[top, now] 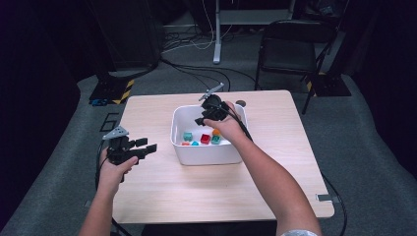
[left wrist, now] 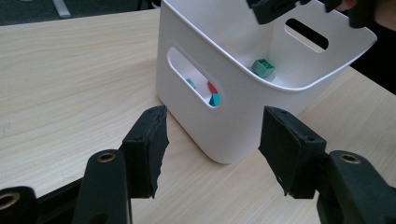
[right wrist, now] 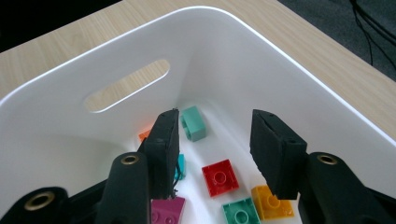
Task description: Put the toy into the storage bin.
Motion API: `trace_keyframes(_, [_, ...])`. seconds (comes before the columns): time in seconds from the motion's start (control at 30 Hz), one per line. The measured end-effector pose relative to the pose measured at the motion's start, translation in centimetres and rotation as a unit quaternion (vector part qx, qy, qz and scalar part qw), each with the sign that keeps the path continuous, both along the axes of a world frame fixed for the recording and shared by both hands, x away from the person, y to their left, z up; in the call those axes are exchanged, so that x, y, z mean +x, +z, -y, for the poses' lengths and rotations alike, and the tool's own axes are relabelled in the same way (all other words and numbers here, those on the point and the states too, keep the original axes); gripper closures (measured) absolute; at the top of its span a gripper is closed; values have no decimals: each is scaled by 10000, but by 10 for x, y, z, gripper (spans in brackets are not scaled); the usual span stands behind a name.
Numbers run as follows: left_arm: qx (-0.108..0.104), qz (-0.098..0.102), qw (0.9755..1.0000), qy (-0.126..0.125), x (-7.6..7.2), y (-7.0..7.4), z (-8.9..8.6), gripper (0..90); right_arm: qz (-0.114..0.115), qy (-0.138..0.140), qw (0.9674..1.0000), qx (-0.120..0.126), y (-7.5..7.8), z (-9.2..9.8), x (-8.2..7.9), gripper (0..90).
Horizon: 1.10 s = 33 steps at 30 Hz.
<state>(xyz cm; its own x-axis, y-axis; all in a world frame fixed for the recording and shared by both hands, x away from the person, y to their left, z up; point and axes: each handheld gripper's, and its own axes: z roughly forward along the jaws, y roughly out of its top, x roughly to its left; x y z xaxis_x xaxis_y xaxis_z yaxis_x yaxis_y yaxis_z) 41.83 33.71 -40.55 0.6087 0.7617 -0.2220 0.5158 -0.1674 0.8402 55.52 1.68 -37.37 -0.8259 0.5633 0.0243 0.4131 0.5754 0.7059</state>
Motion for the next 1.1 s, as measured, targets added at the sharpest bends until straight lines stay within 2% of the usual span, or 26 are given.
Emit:
trace_keyframes(0.23, [50,2,10000,17,0,0,0,413,65,-49,9998,156,22,15,-19,489])
trace_keyframes(0.5, [28,24,10000,80,0,0,-4,412,210,84,9997,130,40,33,-40,457])
trace_keyframes(0.6, [-1,16,9999,129,0,1,-6,412,305,69,9993,205,46,45,-49,444])
trace_keyframes(0.8, [9,20,9999,149,-1,1,-7,409,316,0,9991,280,50,62,-66,422])
trace_keyframes(0.87, [6,14,9999,168,-1,1,-7,407,380,-22,9988,313,50,67,-73,404])
trace_keyframes(0.97, [18,18,9999,170,-1,1,-8,400,346,-50,9988,353,50,75,-82,369])
trace_keyframes(1.1, [61,16,9997,219,0,0,-10,368,405,-83,9989,215,45,85,-96,329])
